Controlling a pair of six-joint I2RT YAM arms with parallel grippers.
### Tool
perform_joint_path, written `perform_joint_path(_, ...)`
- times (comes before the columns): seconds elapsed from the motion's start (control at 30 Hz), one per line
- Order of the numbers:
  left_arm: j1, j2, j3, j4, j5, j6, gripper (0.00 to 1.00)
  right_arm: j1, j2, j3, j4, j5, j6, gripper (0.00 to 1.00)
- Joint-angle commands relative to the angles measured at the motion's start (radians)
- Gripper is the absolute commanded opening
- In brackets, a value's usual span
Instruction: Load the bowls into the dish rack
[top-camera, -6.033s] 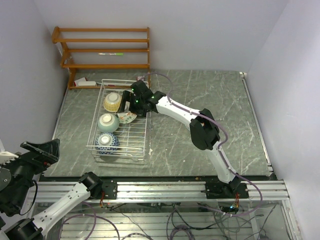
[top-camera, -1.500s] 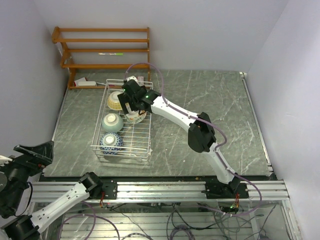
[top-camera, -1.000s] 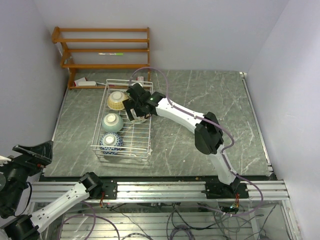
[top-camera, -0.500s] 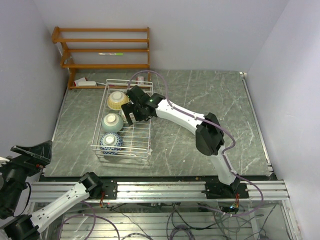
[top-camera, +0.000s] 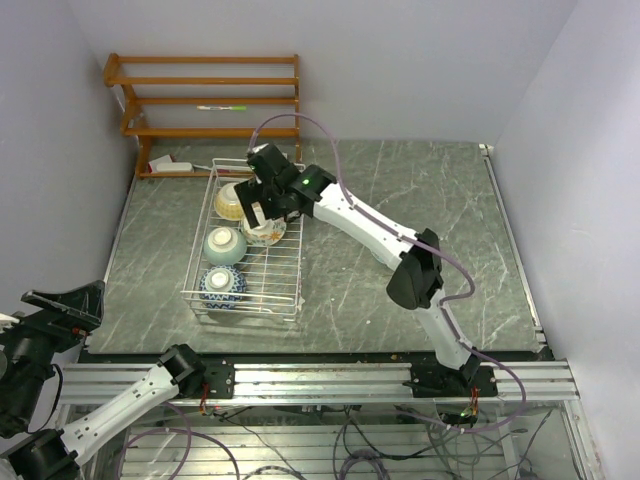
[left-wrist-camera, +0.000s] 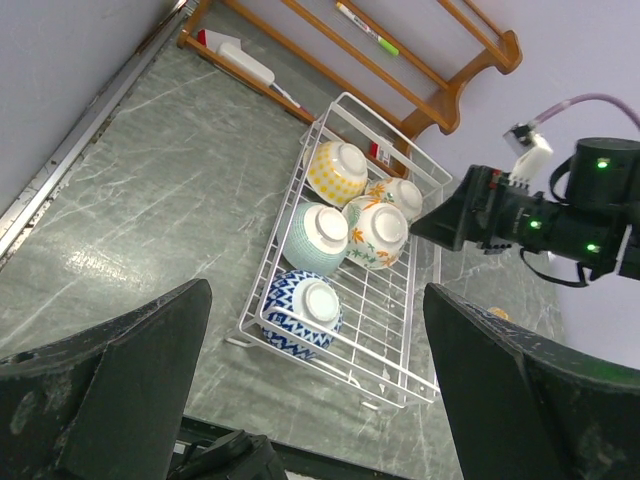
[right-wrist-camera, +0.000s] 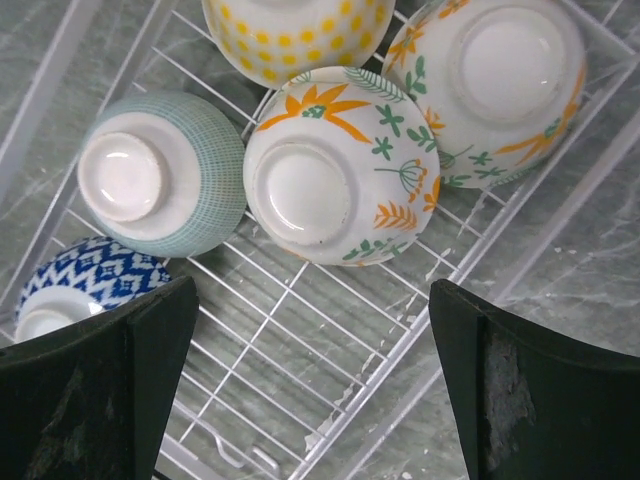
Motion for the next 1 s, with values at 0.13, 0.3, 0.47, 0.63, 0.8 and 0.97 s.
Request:
perform_joint_path(0.13, -0.007, 0.03, -0.012, 0.034, -0.001, -0.001, 0.99, 0.0, 0.067, -0.038, 0.157, -0.039, -0.044, 1.0)
perform_joint_path(0.3, -0.007, 0.038, -0.019, 0.042, 0.001, -0.001, 0.99, 0.001, 0.005, -0.171, 0.345, 0.015, -0.065, 1.0)
perform_joint_path(0.47, -0.007, 0.039, -0.024, 0.042, -0.004, -0.006, 0.99, 0.001, 0.042, -0.142, 0.393, 0.084, -0.084, 1.0)
perform_joint_path(0.63, -0.007, 0.049, -0.027, 0.039, -0.009, -0.009, 0.99, 0.003, 0.116, -0.058, 0.379, 0.155, -0.082, 1.0)
perform_joint_path(0.8, -0.007, 0.052, -0.041, 0.051, -0.012, -0.01, 0.99, 0.001, 0.128, -0.075, 0.413, 0.17, -0.086, 1.0)
perform_joint_path(0.97, -0.009, 0.058, -0.047, 0.053, -0.013, -0.009, 0.99, 0.001, 0.162, -0.054, 0.383, 0.173, -0.088, 1.0)
